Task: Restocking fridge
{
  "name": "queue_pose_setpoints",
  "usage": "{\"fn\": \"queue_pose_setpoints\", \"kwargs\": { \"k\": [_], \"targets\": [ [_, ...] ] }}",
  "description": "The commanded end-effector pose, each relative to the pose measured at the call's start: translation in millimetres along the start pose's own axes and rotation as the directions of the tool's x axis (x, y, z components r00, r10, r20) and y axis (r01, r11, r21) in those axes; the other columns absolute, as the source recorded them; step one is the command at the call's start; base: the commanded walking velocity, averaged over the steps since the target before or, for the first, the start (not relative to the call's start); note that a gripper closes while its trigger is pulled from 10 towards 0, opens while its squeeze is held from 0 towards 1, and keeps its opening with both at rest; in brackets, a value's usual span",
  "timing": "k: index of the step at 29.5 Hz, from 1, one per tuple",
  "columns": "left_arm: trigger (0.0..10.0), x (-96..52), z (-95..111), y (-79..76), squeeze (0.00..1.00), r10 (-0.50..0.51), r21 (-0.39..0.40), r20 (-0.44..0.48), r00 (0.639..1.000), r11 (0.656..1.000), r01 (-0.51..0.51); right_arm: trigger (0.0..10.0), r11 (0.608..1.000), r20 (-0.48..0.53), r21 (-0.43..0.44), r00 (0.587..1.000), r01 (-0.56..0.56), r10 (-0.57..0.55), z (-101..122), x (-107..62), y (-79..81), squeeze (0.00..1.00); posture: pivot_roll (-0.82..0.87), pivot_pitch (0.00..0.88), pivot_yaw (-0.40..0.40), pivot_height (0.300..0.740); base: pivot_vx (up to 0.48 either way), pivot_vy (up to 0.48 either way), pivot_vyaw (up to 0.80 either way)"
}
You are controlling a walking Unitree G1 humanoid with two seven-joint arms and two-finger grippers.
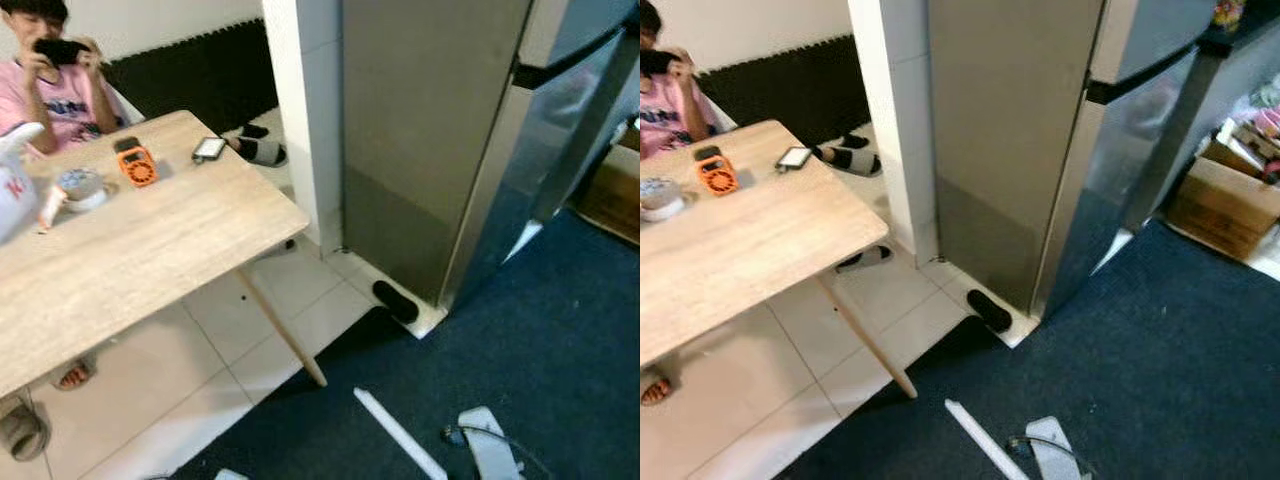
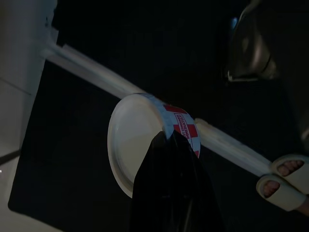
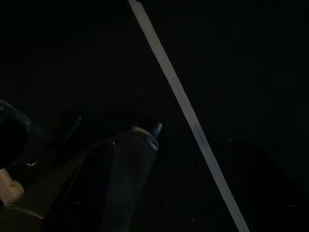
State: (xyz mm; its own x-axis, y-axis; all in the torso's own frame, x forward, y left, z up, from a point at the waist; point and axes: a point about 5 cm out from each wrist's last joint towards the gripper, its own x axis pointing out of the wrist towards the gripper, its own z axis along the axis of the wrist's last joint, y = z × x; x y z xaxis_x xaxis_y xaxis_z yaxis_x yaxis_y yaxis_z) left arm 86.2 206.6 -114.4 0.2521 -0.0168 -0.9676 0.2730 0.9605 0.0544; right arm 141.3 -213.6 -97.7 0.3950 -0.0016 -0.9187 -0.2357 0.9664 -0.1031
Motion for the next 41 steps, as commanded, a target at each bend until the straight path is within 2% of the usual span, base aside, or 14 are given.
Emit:
{"fn": "queue_pose_setpoints", "kwargs": {
  "k": [1,16,20,24,34,41],
  "targets": [
    [10.0,0.6,0.9,-3.3,0.00,-0.005,-0.021,0.004,1.000,1.000,0.005,10.0,1.000,-0.003,-0.005,1.000,0.005,-0.005,-2.7,-0.3,0.0,0.00,-0.02,0.000,0.022,0.740,0.000,0.000,0.00],
    [10.0,1.4,3.7,-6.4,0.00,-0.012,-0.026,0.006,1.000,1.000,0.012,10.0,0.999,-0.003,-0.035,1.000,-0.002,0.001,-1.2,-0.7,-3.0,0.00,-0.03,0.000,0.018,0.740,0.000,-0.344,0.00],
    [10.0,1.4,5.0,-5.9,0.00,-0.015,-0.027,0.010,1.000,1.000,0.015,10.0,0.997,0.004,-0.070,1.000,-0.023,0.023,0.1,-0.6,-1.3,0.00,-0.02,0.000,0.018,0.740,0.000,-0.422,0.00],
    [10.0,1.1,5.6,-3.7,0.00,-0.012,-0.025,0.011,1.000,1.000,0.012,10.0,0.993,-0.024,-0.114,0.999,-0.041,0.039,-3.2,-0.4,1.6,0.00,-0.02,0.000,0.027,0.740,0.000,-0.445,0.78],
    [10.0,1.0,3.8,-3.7,0.00,-0.014,-0.026,0.004,1.000,1.000,0.014,10.0,0.994,-0.020,-0.100,0.999,-0.041,0.039,-5.0,-0.1,5.1,0.00,-0.02,0.000,0.025,0.740,0.000,-0.446,0.79],
    [10.0,1.4,2.8,-7.2,0.00,-0.023,-0.030,0.002,1.000,0.999,0.023,10.0,0.997,-0.015,-0.081,1.000,-0.017,0.016,-5.3,-0.8,0.4,0.00,-0.02,0.000,0.020,0.740,0.000,-0.446,0.07]
  ]
}}
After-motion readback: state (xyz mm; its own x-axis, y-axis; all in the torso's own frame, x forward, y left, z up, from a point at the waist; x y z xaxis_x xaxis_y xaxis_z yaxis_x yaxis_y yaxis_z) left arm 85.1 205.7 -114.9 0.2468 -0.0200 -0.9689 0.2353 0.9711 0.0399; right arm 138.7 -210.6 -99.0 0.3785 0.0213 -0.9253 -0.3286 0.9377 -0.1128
